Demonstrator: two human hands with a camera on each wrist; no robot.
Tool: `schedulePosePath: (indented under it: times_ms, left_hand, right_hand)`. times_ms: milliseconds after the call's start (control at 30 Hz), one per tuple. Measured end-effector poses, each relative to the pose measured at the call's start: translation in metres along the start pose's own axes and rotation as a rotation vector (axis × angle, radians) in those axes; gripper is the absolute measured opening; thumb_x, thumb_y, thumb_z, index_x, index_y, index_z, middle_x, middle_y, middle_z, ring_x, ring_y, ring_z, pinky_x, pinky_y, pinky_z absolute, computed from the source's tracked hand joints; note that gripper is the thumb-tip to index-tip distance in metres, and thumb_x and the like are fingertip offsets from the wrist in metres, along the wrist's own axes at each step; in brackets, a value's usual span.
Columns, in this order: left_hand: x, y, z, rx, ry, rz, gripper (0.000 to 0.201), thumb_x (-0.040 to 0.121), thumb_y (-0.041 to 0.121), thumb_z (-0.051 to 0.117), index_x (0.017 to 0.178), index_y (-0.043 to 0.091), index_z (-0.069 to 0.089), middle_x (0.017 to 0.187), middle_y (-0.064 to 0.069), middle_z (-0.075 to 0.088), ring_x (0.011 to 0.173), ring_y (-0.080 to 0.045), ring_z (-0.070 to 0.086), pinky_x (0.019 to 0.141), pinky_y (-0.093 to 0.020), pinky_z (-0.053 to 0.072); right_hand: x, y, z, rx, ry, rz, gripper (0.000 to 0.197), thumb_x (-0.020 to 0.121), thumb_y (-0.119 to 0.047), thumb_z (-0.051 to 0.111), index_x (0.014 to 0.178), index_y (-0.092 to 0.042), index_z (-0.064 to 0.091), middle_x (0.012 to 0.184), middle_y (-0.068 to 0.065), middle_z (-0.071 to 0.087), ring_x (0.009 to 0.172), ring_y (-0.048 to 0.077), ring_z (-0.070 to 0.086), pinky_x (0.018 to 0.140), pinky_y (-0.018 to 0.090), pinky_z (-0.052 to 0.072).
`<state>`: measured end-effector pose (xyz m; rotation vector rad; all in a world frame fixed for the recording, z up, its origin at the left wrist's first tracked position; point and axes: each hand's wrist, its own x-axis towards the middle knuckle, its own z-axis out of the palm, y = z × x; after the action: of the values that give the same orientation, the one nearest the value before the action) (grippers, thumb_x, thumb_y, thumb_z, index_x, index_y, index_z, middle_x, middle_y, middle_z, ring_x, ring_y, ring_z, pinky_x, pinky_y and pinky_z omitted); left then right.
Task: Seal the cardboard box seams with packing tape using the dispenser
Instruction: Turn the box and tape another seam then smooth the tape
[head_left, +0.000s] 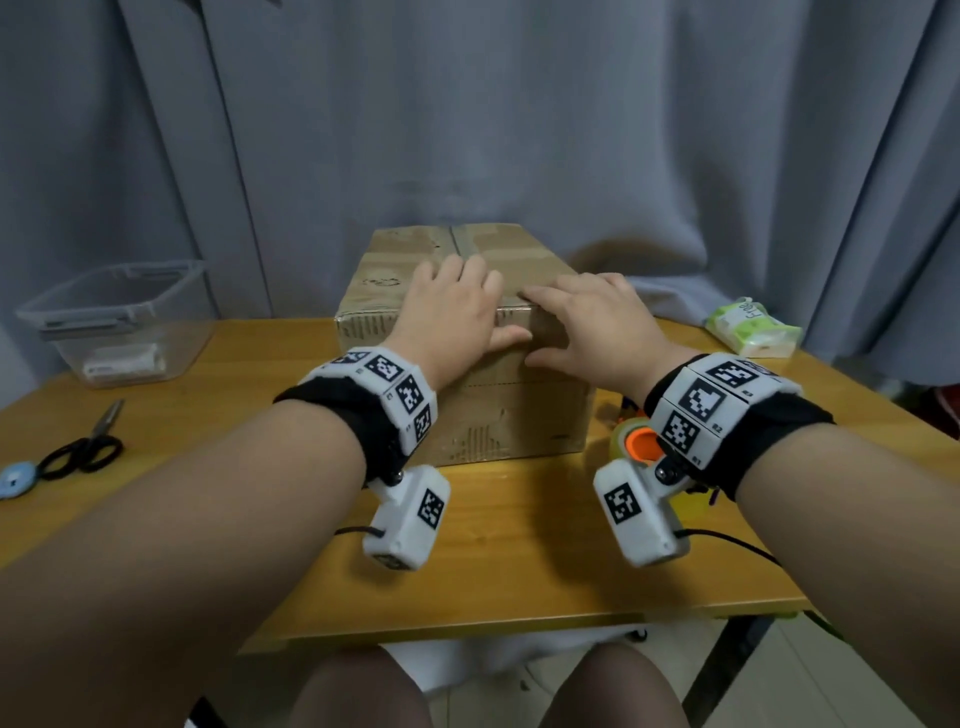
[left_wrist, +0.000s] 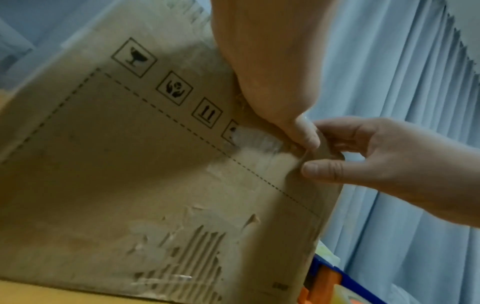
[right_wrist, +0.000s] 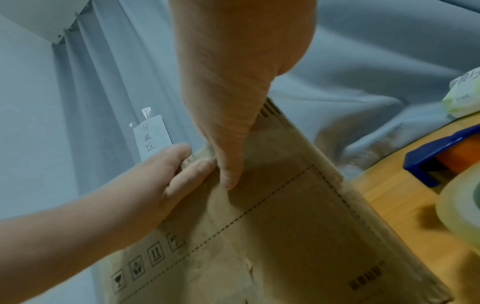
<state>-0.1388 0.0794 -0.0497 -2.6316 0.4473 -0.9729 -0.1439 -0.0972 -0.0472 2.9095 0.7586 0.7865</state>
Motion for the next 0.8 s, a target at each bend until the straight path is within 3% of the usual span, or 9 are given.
schedulePosePath:
  times_ms: [200,300,433,533,800]
  left_hand:
    - [-0.003,-0.001,-0.008,0.035,-0.02,0.009,0.071,0.079,0.074,0.031,0.1,0.009,0.052,0.101,-0.009,0.055,0.093,-0.029,0.053,0.076,-0.039,0.04]
    - [0.002,0.0,-0.008,-0.201,0.002,-0.039,0.06,0.089,0.064,0.025,0.103,0.011,0.052,0.105,-0.008,0.055,0.097,-0.028,0.052,0.081,-0.039,0.037]
    - [0.022,0.015,-0.004,-0.378,-0.039,0.047,0.062,0.091,0.06,0.017,0.119,0.024,0.06,0.113,-0.004,0.064,0.106,-0.029,0.057,0.086,-0.04,0.043]
    - [0.033,0.026,-0.005,-0.307,-0.056,0.049,0.053,0.094,0.058,0.026,0.118,0.029,0.063,0.109,-0.005,0.062,0.106,-0.029,0.054,0.083,-0.038,0.04]
    - [0.024,0.038,0.003,-0.103,0.014,0.097,0.06,0.081,0.067,0.046,0.108,0.014,0.055,0.109,-0.007,0.056,0.101,-0.031,0.053,0.074,-0.039,0.036]
  right_hand:
    - [-0.014,0.016,-0.007,0.01,0.073,0.02,0.06,0.08,-0.046,0.067,0.133,-0.026,0.049,0.12,-0.001,0.058,0.114,0.022,0.05,0.1,0.037,0.027]
    - [-0.026,0.03,-0.005,0.034,0.117,0.054,0.056,0.08,-0.042,0.069,0.131,-0.025,0.05,0.124,-0.001,0.056,0.116,0.022,0.05,0.1,0.037,0.027]
    - [-0.033,0.037,-0.001,0.061,0.155,0.089,0.051,0.081,-0.036,0.069,0.127,-0.023,0.054,0.121,-0.001,0.059,0.114,0.022,0.053,0.102,0.037,0.028]
    - [-0.03,0.04,0.002,0.074,0.15,0.098,0.048,0.082,-0.037,0.067,0.126,-0.023,0.054,0.12,-0.002,0.059,0.116,0.02,0.051,0.103,0.037,0.026]
    - [-0.034,0.049,0.007,0.129,0.138,0.115,0.055,0.08,-0.04,0.069,0.13,-0.027,0.05,0.126,-0.005,0.054,0.12,0.018,0.047,0.103,0.037,0.025]
